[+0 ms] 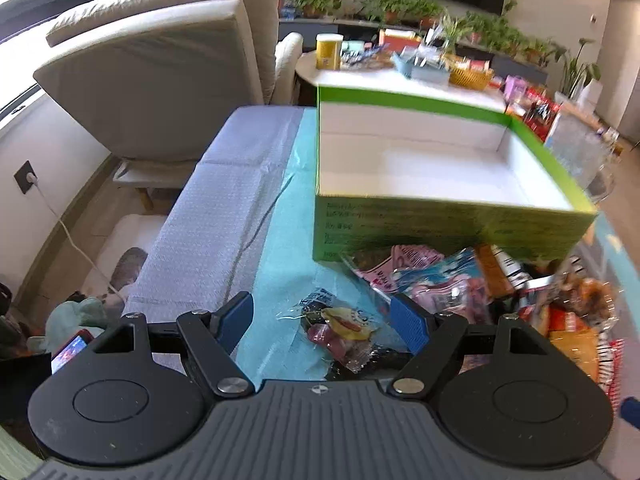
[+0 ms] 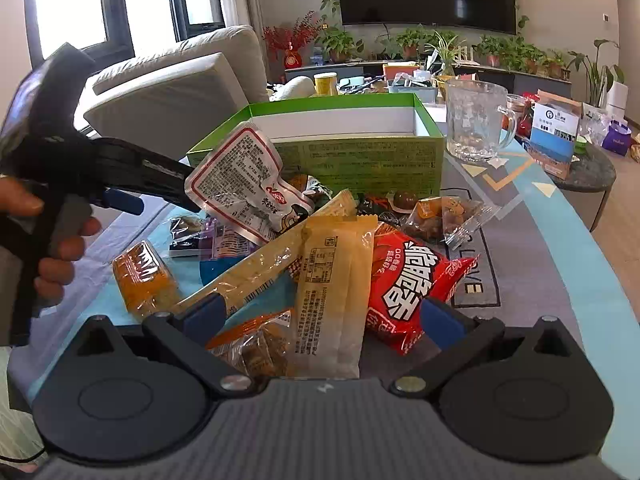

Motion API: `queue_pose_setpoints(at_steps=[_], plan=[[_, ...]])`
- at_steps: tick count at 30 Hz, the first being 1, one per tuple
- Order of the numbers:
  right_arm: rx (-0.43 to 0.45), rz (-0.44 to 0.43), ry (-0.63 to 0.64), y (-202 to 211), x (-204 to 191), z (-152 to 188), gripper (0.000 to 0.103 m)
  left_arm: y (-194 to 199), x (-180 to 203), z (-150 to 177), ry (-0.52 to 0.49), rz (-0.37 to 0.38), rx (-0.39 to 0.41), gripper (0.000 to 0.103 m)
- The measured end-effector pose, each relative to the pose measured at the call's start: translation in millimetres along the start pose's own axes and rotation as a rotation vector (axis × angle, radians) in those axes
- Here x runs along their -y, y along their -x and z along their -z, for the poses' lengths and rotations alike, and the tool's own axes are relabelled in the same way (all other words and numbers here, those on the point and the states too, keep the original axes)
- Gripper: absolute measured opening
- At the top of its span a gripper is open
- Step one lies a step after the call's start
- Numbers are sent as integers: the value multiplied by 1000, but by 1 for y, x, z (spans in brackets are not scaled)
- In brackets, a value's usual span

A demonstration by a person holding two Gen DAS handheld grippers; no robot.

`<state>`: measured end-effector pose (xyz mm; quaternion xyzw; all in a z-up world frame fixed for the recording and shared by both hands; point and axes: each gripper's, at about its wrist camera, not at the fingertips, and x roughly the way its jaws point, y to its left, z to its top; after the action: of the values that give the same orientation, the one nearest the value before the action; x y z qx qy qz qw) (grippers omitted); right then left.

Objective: Organize snacks
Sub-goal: 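Lower left tool to silver wrapped snack while right tool lowers to yellow packet, then close left tool on silver wrapped snack while right tool grasps yellow bread packet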

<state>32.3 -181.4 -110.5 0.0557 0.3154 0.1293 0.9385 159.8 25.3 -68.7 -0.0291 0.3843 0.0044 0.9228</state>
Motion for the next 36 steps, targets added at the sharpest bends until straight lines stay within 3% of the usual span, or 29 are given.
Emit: queue_pose_setpoints(at_steps=[3,8,12,16,20,23,25,26,28,36], plan=[[-4,-2,1,0,0,-1,63,22,-4,1,2,43,41,72],[8,-8,10,1,-3,-1,63,50,14,4,-87,256,99,73],[-9,0,7,0,-4,0,63,34,37,6,-155,235,60,73],[6,30,11,6,-1,1,63,27,37,15,-158,285,7,72],[-8,35,-22,2,5,0,63,21,38,23,-199,284,-17,71],[-16,28,-41,1,6,-1,63,15,37,25,-189,315,-59,56],[-18,22,-37,2,5,-1,63,10,38,27,-188,357,-106,26],[-19,18,-36,3,5,-1,63,8,38,29,-186,388,-130,24],[-34,7,-45,2,5,-2,63,10,39,33,-181,429,-140,8],[-54,31,-29,-6,-6,-5,63,29,39,38,-223,424,-81,4]])
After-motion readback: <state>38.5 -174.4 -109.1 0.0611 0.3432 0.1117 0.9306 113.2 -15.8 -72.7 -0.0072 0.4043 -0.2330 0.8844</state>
